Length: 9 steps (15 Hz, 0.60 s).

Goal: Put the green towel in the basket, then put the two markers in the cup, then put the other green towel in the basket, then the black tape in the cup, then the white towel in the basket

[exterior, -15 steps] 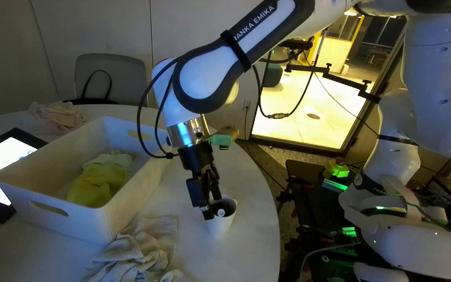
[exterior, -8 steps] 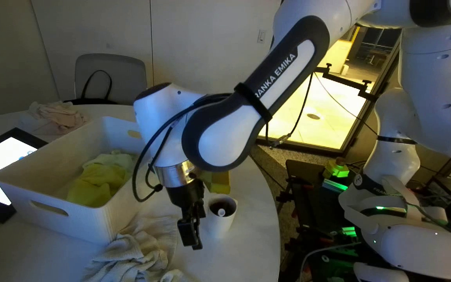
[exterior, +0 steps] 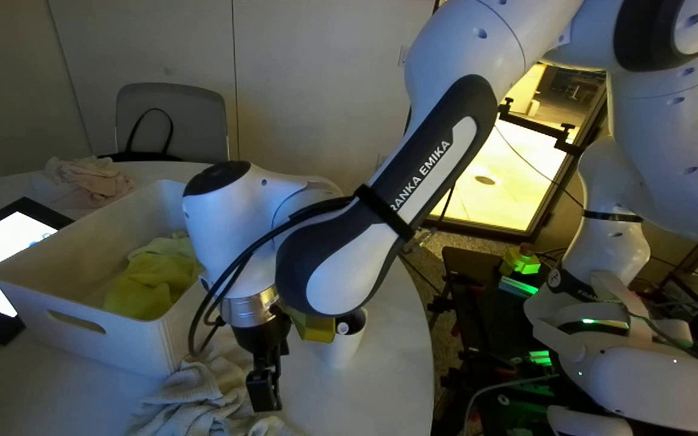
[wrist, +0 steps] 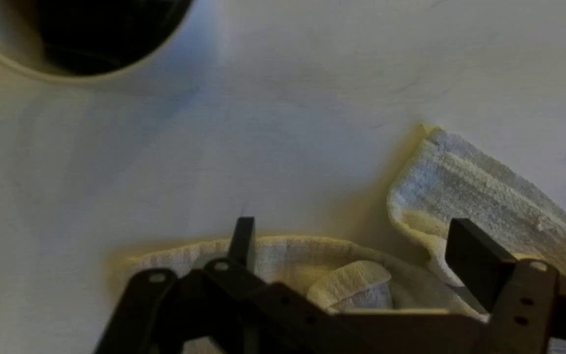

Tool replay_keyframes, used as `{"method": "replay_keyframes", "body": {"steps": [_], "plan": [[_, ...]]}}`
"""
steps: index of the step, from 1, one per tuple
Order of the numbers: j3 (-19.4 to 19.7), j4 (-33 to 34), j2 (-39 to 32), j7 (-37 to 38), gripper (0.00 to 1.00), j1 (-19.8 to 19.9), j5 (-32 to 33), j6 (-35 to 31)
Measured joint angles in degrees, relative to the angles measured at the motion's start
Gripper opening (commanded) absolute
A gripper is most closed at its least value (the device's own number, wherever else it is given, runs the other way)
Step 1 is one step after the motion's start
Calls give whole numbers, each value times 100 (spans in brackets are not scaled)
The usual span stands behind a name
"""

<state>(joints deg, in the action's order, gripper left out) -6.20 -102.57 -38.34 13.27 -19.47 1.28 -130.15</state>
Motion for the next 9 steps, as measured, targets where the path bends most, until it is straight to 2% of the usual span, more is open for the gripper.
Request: {"method": "replay_keyframes", "body": {"steps": [9], "plan": [[236,219,-321,136,100,81,13,-847]]}}
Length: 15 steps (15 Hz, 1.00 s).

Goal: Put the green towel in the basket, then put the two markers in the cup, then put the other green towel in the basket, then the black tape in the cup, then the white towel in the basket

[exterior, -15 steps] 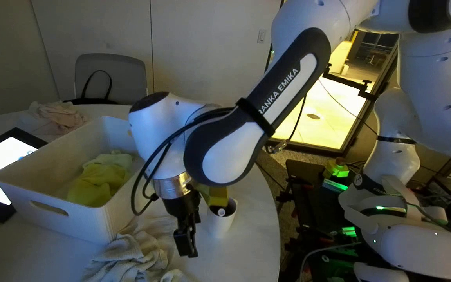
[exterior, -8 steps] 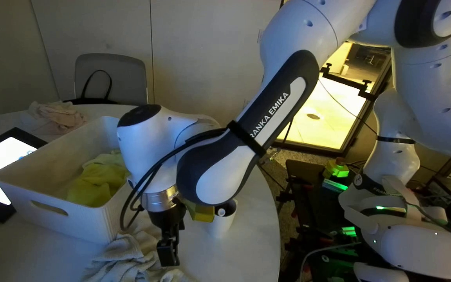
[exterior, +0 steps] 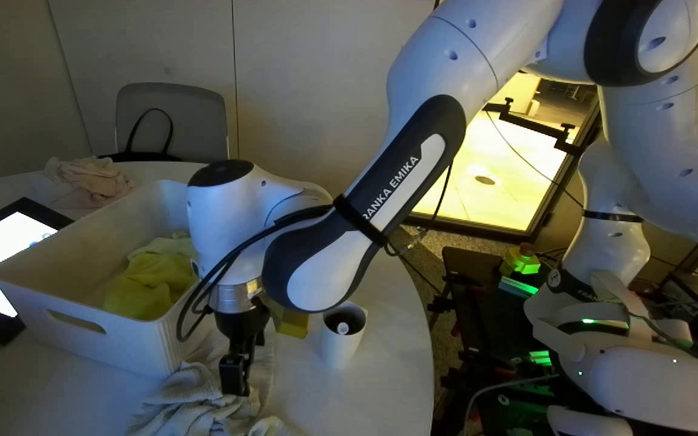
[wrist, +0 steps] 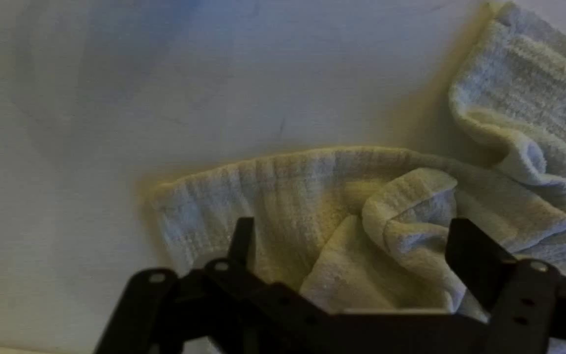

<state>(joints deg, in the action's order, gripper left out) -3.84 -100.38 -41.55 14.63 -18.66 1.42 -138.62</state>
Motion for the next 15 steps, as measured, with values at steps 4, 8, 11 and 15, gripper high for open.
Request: {"method": "replay_keyframes", "body": {"steps": [4,8,11,15], "plan": [[64,35,-98,0,100,139,0,-150],[150,90,-203,0,100,226,0,-220],[168,98,-272,-2,100,271,0,-220],[219,99,-434,-2,100,271,0,-215]]}}
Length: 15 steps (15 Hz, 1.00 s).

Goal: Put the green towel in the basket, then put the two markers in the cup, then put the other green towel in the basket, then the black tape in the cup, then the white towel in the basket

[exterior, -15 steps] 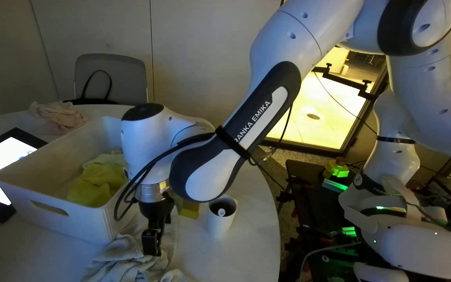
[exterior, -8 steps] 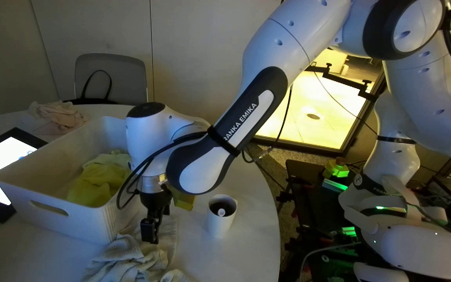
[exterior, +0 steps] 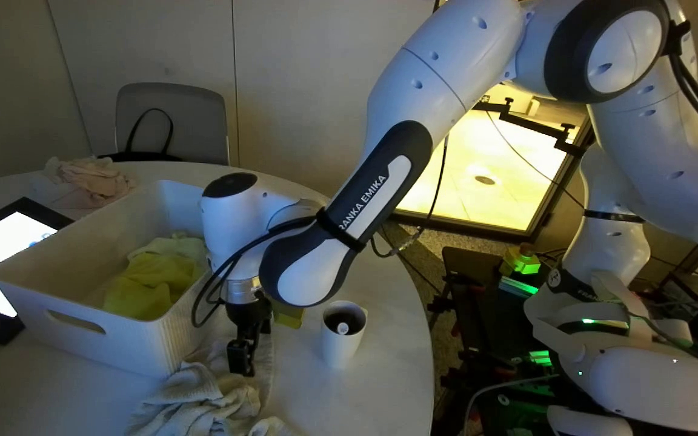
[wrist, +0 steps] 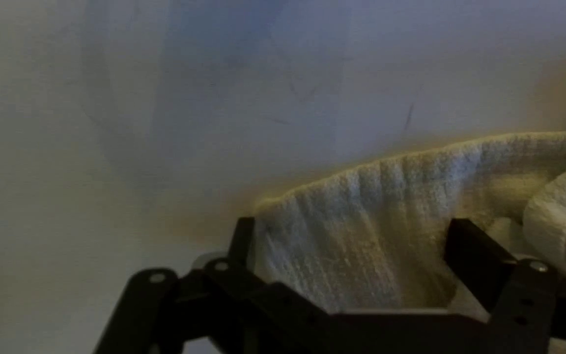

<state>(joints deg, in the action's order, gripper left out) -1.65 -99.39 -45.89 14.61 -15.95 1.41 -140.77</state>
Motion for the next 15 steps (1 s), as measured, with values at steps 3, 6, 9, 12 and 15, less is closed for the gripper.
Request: {"method": "replay_keyframes", "body": {"steps": [3,6,9,12,15], "plan": [[17,18,-87,1,100,0,0,-1],[19,25,-90,8,82,-1,0,-1],[44,31,-86,30,60,-8,0,2],[110,32,-79,48,35,-13,9,2],[146,32,-78,84,12,-32,31,-7]]}}
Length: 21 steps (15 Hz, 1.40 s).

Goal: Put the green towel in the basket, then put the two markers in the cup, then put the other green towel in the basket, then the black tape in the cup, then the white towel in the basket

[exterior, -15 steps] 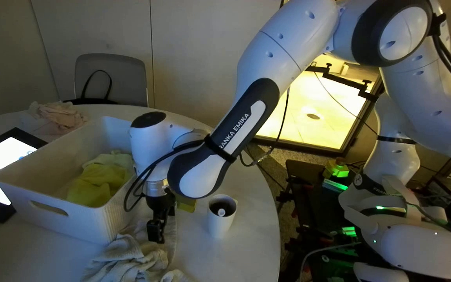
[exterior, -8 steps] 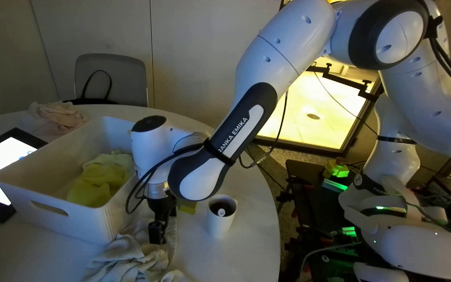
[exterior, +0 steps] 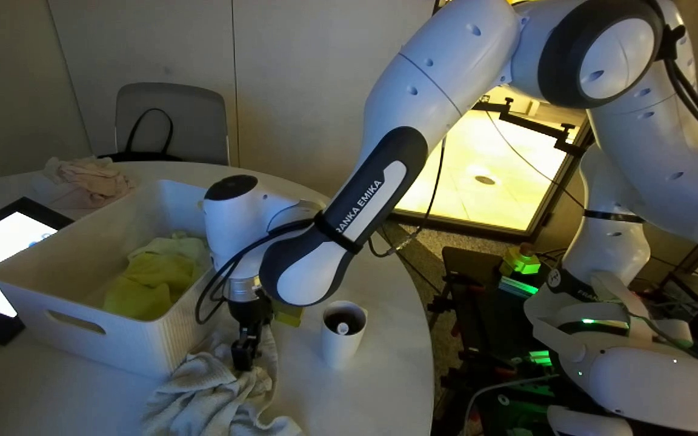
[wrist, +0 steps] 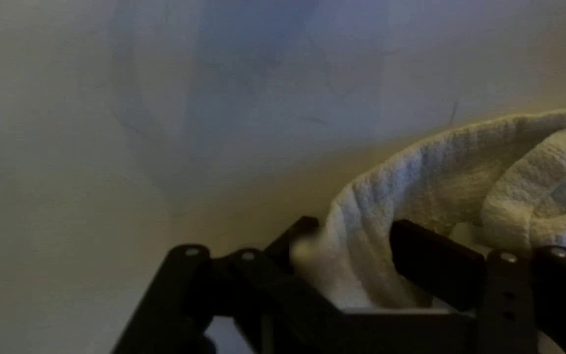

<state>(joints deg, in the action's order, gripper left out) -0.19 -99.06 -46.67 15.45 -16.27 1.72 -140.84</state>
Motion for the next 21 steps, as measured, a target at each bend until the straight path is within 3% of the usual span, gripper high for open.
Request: {"method": "replay_keyframes", "body": {"steps": [4,9,21], "plan": [[18,-4,19,113,4,-63,17,-21],[13,-70,203,331,8,-122,14,-163],[-5,-699,1972,766,7,-65,-69,-250]]}}
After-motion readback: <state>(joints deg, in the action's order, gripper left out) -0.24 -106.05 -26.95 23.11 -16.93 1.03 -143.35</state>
